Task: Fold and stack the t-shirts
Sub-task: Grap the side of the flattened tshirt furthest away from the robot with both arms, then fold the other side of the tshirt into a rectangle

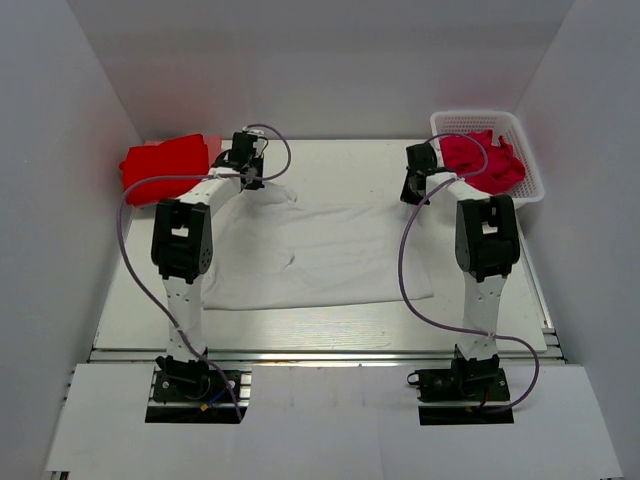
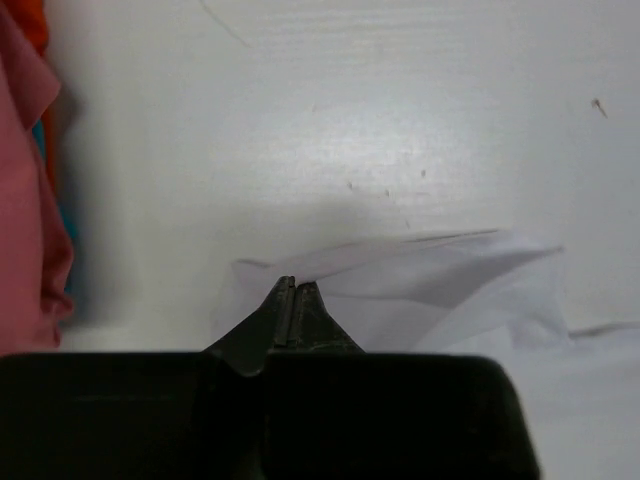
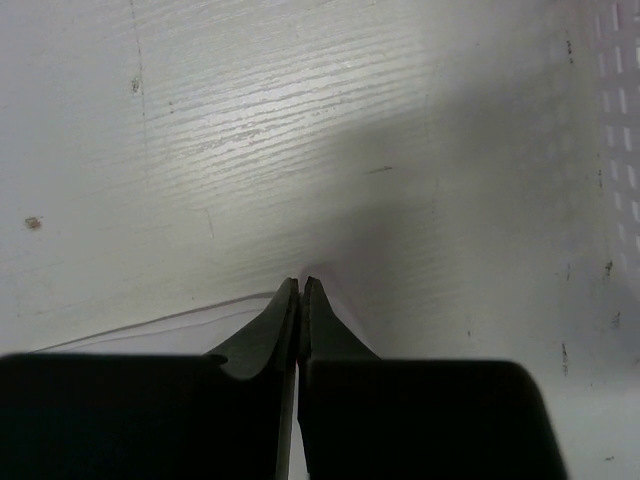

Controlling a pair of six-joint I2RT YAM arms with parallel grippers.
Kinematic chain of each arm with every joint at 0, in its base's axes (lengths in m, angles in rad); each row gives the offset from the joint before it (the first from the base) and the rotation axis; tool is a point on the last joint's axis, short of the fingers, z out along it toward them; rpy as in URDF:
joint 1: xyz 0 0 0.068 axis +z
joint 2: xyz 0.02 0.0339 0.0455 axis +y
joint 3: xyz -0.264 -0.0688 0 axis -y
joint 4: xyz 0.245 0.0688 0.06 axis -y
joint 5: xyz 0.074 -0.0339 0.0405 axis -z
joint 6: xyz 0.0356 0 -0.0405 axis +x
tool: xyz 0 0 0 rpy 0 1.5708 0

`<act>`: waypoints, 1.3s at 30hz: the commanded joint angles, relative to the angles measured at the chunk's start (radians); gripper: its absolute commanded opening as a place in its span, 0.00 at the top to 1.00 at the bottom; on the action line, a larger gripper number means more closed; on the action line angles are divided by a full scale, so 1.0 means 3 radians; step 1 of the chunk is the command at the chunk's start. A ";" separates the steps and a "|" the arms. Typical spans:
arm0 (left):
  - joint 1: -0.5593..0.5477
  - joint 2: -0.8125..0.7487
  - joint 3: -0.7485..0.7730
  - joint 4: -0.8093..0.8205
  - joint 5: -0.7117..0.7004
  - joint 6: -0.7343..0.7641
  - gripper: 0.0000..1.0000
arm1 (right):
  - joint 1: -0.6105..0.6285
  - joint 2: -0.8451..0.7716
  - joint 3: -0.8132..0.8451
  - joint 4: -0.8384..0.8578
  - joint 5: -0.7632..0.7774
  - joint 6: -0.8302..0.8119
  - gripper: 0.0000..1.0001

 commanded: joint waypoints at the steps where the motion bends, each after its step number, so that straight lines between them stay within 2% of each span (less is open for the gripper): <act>1: -0.0014 -0.0659 -0.0423 0.0126 0.0038 -0.0124 1.00 | 0.0002 -0.0394 -0.0181 0.0160 0.0068 0.0010 1.00; 10: -0.0014 -0.1733 -0.1737 0.0290 0.0175 -0.0374 1.00 | 0.0017 -0.1089 -0.0989 0.0446 0.0007 -0.0010 1.00; 23: -0.0014 -0.3266 -0.3053 0.0141 0.0176 -0.0921 1.00 | 0.0022 -0.1872 -0.1716 0.0538 -0.0264 -0.0067 1.00; 32: -0.0014 -0.3866 -0.3876 0.0131 0.0548 -0.1208 1.00 | 0.0027 -0.2016 -0.1946 0.0528 -0.0392 -0.0051 1.00; 39: -0.0014 -0.4157 -0.4270 0.0014 0.0626 -0.1555 1.00 | 0.0032 -0.2210 -0.2248 0.0503 -0.0300 0.0056 1.00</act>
